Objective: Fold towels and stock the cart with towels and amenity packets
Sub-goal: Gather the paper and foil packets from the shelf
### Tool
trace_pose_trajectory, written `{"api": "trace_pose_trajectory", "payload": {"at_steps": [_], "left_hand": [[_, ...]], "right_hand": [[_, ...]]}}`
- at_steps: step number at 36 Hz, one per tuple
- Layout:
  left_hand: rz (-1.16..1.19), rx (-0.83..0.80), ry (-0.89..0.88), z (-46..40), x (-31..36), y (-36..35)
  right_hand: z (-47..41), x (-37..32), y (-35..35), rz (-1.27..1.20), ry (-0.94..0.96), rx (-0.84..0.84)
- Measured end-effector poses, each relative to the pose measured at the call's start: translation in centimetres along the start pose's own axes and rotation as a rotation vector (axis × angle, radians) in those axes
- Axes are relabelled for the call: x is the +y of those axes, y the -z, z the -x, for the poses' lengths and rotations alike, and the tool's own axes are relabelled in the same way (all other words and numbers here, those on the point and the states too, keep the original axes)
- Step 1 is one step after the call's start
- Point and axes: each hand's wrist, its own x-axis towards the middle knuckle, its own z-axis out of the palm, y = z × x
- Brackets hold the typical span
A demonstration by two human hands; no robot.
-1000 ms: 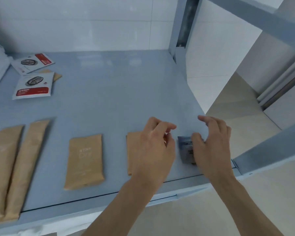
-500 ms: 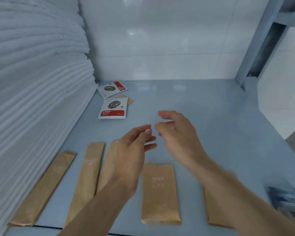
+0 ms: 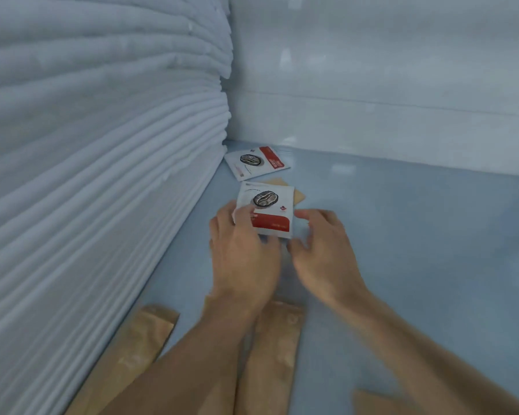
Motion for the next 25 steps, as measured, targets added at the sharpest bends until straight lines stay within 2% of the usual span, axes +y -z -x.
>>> {"api": "trace_pose_trajectory", "payload": {"at_steps": [7, 12, 15, 18, 22, 25], "left_hand": [[-0.087, -0.011, 0.22, -4.6, -0.7, -1.1], [0.285, 0.041, 0.301, -5.7, -0.7, -0.9], [0.557, 0.034, 0.424, -6.6, -0.6, -0.3], [0.754, 0.046, 0.436, -7.6, -0.5, 0.6], [0.753, 0.15, 0.38, -7.8, -0.6, 1.1], [0.791, 0.148, 0.428, -7.2, -0.4, 1.1]], "right_hand": [[-4.1, -0.3, -1.6, 0.024, 0.011, -0.01], [-5.7, -0.6, -1.3, -0.161, -0.119, 0.069], [-6.9, -1.1, -0.4, -0.464, -0.236, 0.15], [-8.6, -1.7, 0.9, -0.681, -0.271, 0.235], [-11.5, -1.6, 1.7, -0.695, -0.302, 0.382], [-13.4, -1.3, 0.6, -0.502, -0.214, 0.35]]}}
